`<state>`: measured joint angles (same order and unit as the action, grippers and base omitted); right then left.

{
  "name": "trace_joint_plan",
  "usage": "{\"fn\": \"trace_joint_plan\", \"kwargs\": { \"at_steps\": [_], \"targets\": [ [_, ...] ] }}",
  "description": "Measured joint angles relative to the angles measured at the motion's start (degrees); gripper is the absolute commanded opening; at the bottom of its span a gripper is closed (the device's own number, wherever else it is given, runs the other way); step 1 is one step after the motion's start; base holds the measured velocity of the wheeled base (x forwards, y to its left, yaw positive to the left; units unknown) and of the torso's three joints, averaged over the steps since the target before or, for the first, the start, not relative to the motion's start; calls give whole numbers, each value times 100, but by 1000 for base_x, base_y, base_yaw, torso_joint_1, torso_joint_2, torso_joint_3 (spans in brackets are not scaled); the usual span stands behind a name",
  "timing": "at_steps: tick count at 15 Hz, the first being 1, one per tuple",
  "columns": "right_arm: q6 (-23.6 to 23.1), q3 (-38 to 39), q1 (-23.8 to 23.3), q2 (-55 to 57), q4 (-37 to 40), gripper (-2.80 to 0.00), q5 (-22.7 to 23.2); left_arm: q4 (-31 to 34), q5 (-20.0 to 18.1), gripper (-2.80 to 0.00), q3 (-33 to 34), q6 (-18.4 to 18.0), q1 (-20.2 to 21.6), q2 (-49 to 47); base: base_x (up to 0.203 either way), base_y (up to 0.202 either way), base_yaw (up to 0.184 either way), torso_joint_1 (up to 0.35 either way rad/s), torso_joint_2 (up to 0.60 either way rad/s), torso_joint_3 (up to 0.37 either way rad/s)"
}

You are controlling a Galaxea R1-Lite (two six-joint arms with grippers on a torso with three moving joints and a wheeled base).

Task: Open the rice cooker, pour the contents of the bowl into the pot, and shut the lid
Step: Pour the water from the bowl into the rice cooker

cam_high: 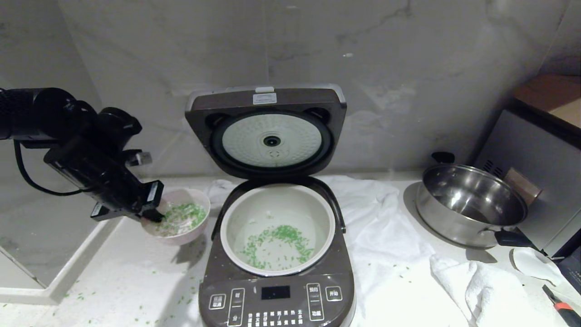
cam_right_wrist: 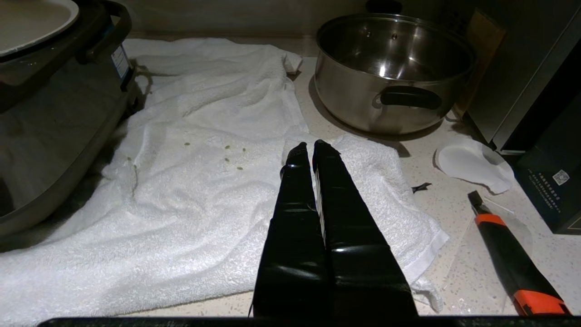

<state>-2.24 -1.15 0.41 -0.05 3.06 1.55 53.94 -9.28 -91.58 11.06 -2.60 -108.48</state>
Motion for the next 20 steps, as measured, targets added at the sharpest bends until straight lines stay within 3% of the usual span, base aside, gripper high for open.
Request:
{"fn": "trace_joint_plan", "kwargs": {
  "at_steps": [11, 20],
  "targets": [
    [-1, 0, 0, 0, -1, -280, 1, 452, 1, -280, -517, 555, -1091, 229, 0, 0, 0, 0, 0, 0],
    [-1, 2, 0, 0, 0, -280, 0, 417, 7, -280, -501, 1457, -1950, 50, 0, 0, 0, 0, 0, 0]
  ]
}}
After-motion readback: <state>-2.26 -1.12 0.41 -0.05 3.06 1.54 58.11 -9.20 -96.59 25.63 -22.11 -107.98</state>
